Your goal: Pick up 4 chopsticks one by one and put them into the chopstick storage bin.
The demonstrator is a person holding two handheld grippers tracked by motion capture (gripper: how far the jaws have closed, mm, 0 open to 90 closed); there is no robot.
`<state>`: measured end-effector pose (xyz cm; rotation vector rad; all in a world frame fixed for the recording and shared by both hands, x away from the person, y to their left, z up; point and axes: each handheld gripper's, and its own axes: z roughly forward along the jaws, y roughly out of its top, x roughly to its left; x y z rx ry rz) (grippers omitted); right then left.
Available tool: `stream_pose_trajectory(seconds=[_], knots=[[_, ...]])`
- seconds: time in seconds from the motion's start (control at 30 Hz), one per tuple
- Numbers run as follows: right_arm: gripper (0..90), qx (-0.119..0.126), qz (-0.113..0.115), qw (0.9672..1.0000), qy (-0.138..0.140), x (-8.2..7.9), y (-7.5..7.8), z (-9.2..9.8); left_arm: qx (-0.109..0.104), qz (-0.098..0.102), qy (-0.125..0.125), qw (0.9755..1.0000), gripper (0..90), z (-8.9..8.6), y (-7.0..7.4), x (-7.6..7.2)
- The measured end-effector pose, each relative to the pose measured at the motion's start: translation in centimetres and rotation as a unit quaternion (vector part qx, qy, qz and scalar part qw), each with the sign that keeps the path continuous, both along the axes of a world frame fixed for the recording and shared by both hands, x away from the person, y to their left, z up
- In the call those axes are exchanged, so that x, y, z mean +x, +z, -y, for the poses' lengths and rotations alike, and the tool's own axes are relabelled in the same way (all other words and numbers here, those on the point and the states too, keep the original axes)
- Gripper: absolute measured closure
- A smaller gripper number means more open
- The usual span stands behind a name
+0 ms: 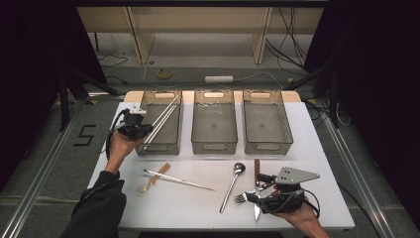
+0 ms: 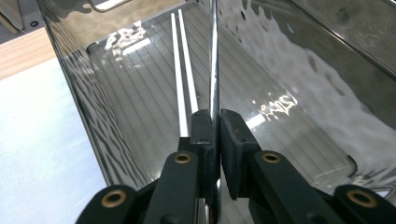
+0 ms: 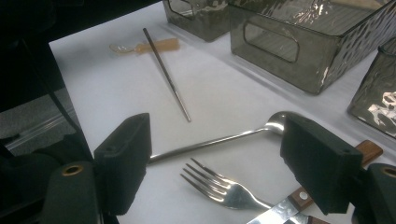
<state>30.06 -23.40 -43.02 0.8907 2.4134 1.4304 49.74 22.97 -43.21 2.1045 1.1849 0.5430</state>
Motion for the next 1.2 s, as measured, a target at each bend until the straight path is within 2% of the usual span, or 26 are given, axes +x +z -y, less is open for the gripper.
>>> stream_pose_trajectory(seconds=[0.07,0.13,0.2,0.33,0.4,0.53,0.63,0.87,1.03,1.2], knots=[[25.7,0.0,-0.001,1.0,0.001,0.0,0.0,0.0,0.002,0.001,0.0,1.0,75.9,0.0,0.2,-0.1],[25.7,-0.001,-0.001,1.0,0.002,-0.1,0.1,0.0,-0.001,-0.007,-0.006,1.0,67.7,0.0,0.4,-0.2],[25.7,0.0,0.0,1.0,0.001,-0.1,0.0,0.0,-0.005,-0.013,-0.025,0.9996,61.3,0.3,0.7,-0.6],[25.7,0.0,0.0,1.0,0.001,-0.1,0.1,0.0,0.008,-0.008,-0.069,0.9975,47.0,1.4,1.7,-2.2],[25.8,-0.001,0.002,1.0,0.002,-0.1,0.1,0.0,0.018,-0.009,-0.097,0.9951,44.2,1.9,2.2,-3.3],[25.8,0.0,0.0,1.0,0.001,-0.1,0.1,0.1,0.019,-0.011,-0.131,0.9912,39.0,2.6,3.0,-5.1],[25.7,-0.002,0.001,1.0,0.002,-0.2,0.1,0.0,0.033,-0.014,-0.156,0.9871,35.4,3.1,3.2,-6.1],[25.8,-0.003,-0.001,1.0,0.002,-0.1,0.0,0.0,0.049,-0.024,-0.194,0.9795,32.5,4.0,3.5,-7.9],[25.8,-0.005,-0.001,1.0,0.003,-0.1,0.1,0.0,0.07,-0.026,-0.224,0.9718,31.8,5.0,2.9,-9.1],[25.8,-0.006,0.0,1.0,0.003,-0.2,0.0,0.0,0.084,-0.032,-0.256,0.9624,31.8,5.9,1.9,-9.9]])
